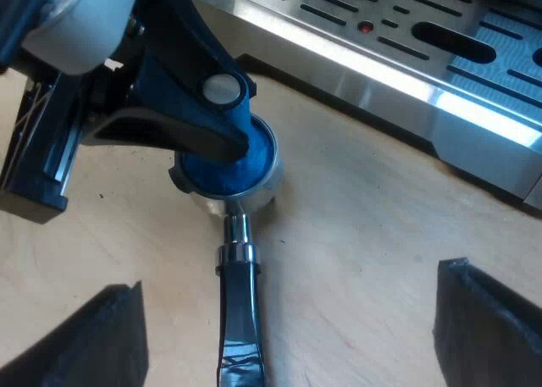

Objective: Grind coffee beans and then tamp

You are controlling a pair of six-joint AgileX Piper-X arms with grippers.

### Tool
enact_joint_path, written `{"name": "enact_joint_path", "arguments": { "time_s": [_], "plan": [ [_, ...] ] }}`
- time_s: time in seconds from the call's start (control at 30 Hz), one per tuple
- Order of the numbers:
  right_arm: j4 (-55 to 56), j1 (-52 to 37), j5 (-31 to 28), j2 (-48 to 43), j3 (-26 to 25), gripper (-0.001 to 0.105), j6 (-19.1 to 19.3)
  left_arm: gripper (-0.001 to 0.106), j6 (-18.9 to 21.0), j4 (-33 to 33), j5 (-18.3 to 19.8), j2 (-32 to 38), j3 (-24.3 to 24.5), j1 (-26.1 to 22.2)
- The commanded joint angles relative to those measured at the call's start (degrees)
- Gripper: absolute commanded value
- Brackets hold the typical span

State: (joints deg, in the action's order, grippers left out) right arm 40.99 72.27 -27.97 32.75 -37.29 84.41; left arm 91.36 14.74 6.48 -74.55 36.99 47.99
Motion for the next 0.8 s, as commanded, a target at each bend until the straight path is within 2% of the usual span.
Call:
{"name": "enact_joint_path", "arguments": {
  "time_s": [0.03,0.6,0.8],
  "plan": [
    [-0.12,-0.01,-0.32,0.00,-0.11,0.071,0.21,0.012,0.08,0.38,-0.71,0.12,-1.16,-0.01],
    [-0.12,-0.01,-0.32,0.00,-0.11,0.071,0.21,0.012,0.08,-0.51,-0.61,0.12,-6.68,-0.01],
    [-0.12,-0.01,-0.32,0.00,-0.11,0.071,0.21,0.012,0.08,-0.51,-0.61,0.12,-6.92,-0.01]
  ]
}}
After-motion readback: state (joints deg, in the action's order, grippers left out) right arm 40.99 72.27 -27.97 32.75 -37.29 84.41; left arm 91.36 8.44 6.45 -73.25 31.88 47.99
